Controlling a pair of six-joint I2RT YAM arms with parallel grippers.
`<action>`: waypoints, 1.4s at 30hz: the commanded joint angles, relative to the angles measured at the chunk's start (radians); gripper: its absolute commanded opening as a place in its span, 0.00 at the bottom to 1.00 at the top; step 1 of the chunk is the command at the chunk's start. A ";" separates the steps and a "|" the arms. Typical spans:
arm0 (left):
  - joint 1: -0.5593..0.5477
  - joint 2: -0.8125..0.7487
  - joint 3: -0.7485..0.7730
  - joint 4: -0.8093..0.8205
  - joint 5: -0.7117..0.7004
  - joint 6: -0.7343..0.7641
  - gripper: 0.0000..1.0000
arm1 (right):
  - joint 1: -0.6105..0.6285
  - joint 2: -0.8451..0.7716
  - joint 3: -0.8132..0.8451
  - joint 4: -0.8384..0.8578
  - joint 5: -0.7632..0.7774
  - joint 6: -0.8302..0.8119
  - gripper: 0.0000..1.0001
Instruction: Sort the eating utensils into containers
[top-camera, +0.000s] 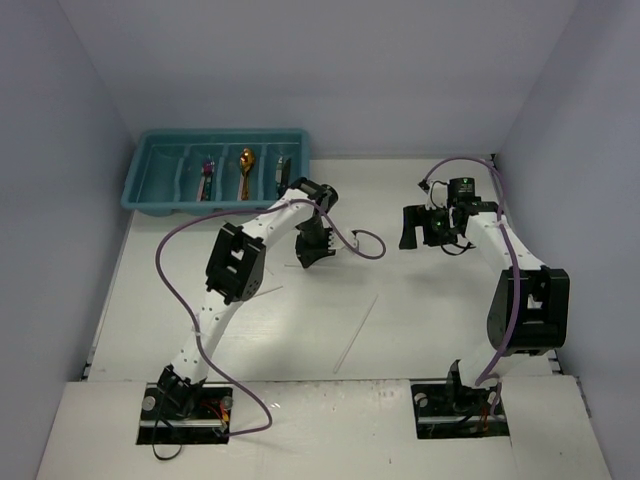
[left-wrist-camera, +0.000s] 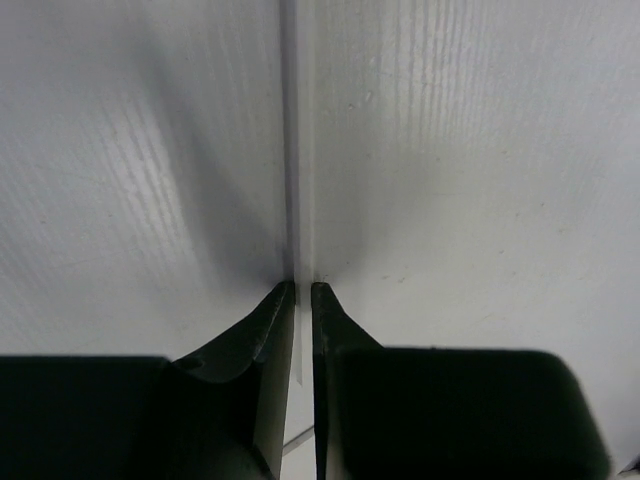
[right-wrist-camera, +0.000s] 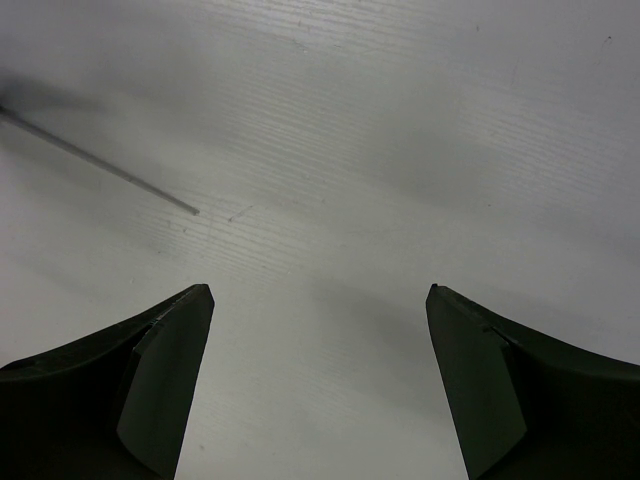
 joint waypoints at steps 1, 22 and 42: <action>-0.017 -0.093 -0.168 0.075 0.024 -0.125 0.06 | -0.008 -0.051 0.005 0.000 -0.023 -0.008 0.85; -0.028 -0.156 -0.402 0.329 -0.108 -0.298 0.15 | -0.033 -0.048 0.009 -0.004 -0.029 -0.012 0.85; -0.089 -0.270 -0.497 0.327 -0.133 -0.344 0.00 | -0.044 -0.056 0.016 -0.008 -0.032 -0.015 0.85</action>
